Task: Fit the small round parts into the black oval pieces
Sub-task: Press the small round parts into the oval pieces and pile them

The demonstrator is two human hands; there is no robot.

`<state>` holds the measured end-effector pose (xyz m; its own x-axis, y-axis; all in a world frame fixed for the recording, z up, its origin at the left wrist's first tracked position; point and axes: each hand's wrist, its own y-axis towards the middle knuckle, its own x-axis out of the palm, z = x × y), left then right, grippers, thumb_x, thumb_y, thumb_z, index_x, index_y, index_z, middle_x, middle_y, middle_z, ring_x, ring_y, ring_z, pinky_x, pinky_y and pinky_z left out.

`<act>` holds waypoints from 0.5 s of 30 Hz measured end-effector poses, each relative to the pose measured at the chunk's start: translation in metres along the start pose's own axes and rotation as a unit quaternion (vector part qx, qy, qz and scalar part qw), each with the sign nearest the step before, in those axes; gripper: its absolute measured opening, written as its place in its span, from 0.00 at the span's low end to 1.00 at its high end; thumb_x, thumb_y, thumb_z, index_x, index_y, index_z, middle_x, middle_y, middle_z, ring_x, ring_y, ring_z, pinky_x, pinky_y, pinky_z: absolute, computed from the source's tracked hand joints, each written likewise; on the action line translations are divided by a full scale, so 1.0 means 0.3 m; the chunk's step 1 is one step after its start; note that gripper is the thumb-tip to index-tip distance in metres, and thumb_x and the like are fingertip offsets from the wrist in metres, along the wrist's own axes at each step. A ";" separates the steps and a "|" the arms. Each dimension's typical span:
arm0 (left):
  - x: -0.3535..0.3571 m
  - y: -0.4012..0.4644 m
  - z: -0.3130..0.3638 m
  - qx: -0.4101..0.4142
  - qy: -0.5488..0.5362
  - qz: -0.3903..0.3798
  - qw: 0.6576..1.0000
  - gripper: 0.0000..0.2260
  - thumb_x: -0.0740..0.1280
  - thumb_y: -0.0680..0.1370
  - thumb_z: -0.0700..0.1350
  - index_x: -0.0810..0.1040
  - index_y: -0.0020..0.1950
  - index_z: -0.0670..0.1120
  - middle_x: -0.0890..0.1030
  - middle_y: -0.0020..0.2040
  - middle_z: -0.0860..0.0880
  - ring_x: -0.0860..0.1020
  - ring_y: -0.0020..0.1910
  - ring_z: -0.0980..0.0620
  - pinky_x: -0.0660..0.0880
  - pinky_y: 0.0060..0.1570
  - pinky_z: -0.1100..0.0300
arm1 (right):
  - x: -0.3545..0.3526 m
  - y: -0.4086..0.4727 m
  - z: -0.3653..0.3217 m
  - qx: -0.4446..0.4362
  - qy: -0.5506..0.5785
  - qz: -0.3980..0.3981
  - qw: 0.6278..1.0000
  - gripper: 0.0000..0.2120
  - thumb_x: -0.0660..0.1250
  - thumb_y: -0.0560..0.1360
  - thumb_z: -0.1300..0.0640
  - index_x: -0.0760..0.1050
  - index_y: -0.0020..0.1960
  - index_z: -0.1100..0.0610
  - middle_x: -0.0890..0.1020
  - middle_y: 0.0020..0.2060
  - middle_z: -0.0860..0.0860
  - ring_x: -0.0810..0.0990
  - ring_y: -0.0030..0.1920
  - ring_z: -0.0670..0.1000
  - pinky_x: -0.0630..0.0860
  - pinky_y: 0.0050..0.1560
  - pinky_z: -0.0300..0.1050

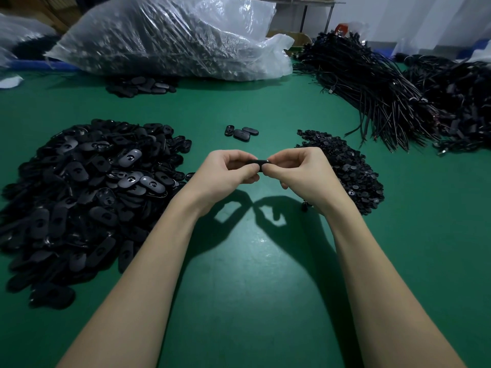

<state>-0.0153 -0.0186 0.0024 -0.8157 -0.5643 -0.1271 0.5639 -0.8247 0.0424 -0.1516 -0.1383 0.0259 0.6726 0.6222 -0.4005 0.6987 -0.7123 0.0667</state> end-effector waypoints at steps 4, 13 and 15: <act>0.005 0.000 0.001 0.003 0.008 0.009 1.000 0.03 0.71 0.79 0.39 0.82 0.52 0.43 0.86 0.42 0.50 0.85 0.42 0.56 0.79 0.47 0.65 | 0.008 0.006 0.008 -0.011 -0.013 0.018 1.000 0.03 0.78 0.72 0.55 0.85 0.42 0.52 0.82 0.28 0.41 0.76 0.27 0.36 0.70 0.32 0.29; 0.019 0.005 -0.014 -0.007 0.091 0.032 0.995 0.04 0.71 0.79 0.40 0.82 0.45 0.48 0.85 0.39 0.49 0.83 0.38 0.58 0.80 0.49 0.58 | 0.042 0.012 0.033 -0.009 -0.067 0.041 0.997 0.05 0.79 0.70 0.54 0.84 0.37 0.50 0.83 0.27 0.42 0.77 0.27 0.35 0.68 0.31 0.26; 0.023 0.006 -0.015 -0.005 0.110 0.041 0.993 0.05 0.71 0.79 0.40 0.82 0.44 0.50 0.85 0.37 0.51 0.83 0.38 0.58 0.80 0.46 0.60 | 0.052 0.014 0.038 -0.007 -0.068 0.047 0.997 0.06 0.79 0.69 0.53 0.84 0.36 0.51 0.82 0.26 0.41 0.76 0.27 0.35 0.68 0.30 0.26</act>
<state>-0.0192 -0.0239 -0.0030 -0.7202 -0.6063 -0.3373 0.6290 -0.7757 0.0514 -0.1411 -0.1353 0.0095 0.6966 0.5030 -0.5115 0.6385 -0.7599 0.1223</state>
